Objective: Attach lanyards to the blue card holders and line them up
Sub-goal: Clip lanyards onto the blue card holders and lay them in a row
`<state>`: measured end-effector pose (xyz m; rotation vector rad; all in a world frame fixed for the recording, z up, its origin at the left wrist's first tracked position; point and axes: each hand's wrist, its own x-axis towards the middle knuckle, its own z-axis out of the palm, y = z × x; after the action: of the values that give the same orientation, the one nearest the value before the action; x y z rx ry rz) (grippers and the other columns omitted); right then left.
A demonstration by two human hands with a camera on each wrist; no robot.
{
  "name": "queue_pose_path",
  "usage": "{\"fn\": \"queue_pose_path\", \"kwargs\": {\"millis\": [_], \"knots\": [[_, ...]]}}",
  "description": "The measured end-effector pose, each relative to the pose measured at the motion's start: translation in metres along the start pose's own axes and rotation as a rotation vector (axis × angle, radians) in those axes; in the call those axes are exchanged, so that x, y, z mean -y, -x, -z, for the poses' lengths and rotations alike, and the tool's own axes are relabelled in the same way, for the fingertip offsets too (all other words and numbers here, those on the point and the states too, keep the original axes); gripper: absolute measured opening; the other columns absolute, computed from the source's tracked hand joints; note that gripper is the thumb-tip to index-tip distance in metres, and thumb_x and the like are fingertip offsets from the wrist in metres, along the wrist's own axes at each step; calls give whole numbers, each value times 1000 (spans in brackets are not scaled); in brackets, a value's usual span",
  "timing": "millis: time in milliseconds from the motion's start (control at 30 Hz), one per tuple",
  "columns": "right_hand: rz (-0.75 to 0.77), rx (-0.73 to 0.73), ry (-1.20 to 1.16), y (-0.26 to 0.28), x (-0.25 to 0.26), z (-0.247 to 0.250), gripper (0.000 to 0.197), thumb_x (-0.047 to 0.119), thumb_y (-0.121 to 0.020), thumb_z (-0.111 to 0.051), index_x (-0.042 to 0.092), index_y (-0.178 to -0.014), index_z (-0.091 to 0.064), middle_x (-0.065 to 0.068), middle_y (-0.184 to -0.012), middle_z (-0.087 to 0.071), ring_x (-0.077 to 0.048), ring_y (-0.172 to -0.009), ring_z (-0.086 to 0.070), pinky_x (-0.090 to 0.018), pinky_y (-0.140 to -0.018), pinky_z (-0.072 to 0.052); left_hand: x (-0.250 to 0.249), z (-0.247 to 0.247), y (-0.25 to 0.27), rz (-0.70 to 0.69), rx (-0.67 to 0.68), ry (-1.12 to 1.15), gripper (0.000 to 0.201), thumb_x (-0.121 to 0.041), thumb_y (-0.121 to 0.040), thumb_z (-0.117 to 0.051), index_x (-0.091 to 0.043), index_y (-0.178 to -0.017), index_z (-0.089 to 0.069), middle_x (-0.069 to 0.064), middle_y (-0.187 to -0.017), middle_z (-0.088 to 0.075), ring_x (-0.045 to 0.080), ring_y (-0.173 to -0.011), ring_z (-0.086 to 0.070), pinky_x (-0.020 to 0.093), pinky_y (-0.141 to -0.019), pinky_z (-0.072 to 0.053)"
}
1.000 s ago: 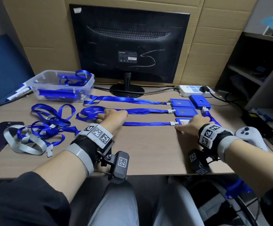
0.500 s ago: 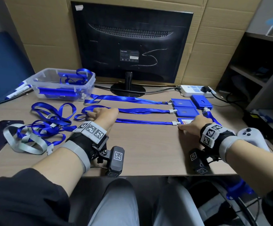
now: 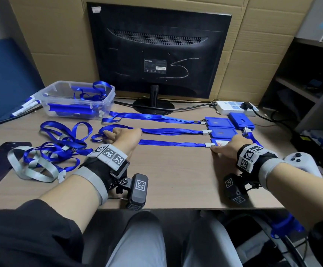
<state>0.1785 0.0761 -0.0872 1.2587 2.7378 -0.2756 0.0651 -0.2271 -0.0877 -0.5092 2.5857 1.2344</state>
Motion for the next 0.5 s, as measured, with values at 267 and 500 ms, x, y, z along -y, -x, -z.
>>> {"fn": "queue_pose_path", "kwargs": {"millis": [267,500], "knots": [[4,38,-115,4,-10,8,74,85,-60,-70,16,-86,-62,-6,-87,-65,-25,-78,-62,-28,-61,-46,-8,13,16,19,-73,7,97,-40,-84,-69,-4,-157,-16,18,-153,-24,41,-142,-25,50,-120,-27],[-84,-129,-294,-22,-32,38,57,56,-56,-62,14,-95,-67,-14,-98,-71,-33,-86,-66,-36,-78,-58,-41,-11,45,-130,103,341,61,-37,-84,-65,-11,-136,-47,9,-128,-56,25,-105,-57,39,-87,-52]]}}
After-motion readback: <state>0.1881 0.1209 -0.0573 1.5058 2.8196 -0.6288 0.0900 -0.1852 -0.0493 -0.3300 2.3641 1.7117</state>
